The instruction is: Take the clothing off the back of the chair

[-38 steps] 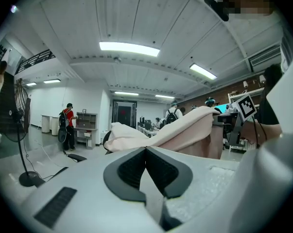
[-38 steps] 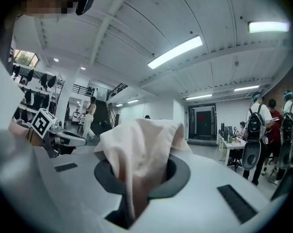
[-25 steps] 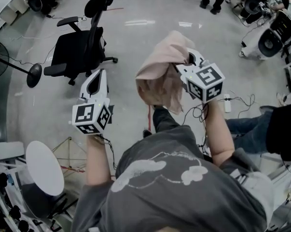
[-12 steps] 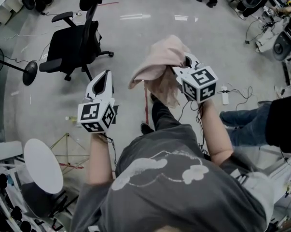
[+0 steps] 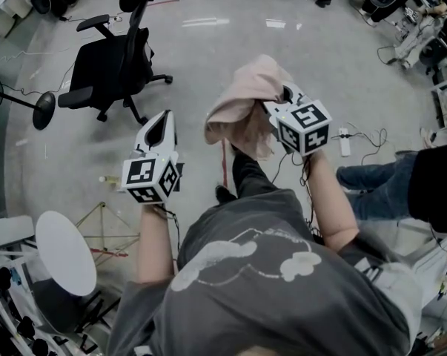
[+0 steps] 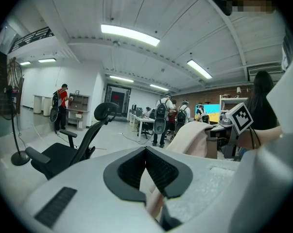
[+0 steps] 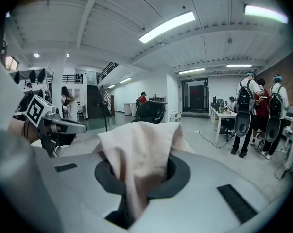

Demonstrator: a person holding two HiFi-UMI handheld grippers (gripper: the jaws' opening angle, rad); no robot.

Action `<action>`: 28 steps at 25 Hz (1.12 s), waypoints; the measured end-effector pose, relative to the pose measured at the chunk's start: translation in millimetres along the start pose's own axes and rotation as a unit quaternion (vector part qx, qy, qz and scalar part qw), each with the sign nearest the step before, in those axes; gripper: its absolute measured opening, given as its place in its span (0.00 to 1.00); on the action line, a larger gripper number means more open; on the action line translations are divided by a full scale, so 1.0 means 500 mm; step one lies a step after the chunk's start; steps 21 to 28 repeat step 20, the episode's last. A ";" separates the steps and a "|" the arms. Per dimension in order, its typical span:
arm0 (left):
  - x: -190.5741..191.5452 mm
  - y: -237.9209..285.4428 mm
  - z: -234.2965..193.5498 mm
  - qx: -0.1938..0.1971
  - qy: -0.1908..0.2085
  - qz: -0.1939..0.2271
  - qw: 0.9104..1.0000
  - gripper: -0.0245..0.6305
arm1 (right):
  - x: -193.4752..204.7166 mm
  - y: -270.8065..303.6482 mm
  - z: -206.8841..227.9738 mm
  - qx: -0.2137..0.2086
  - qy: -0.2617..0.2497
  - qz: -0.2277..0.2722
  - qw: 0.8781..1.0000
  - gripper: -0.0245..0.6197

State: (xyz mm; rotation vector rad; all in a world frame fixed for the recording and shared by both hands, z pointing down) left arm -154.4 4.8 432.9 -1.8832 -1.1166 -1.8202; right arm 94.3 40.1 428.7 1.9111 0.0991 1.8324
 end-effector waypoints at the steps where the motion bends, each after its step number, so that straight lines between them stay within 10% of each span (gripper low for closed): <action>1: 0.005 0.000 -0.001 0.000 -0.001 -0.002 1.000 0.04 | 0.006 0.002 0.000 0.001 0.000 -0.002 1.000 0.10; 28: -0.006 -0.018 -0.032 -0.004 -0.003 0.005 1.000 0.04 | -0.028 0.014 -0.025 -0.009 0.011 0.014 1.000 0.10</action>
Point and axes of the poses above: the fingertips, and each gripper's own axes: y forward along the fingers, z to its right, x out of its underside, the point moved 4 cm from there along -y, backward along the fingers, and after that the axes turned 3 degrees about -z, right-handed, at the moved point
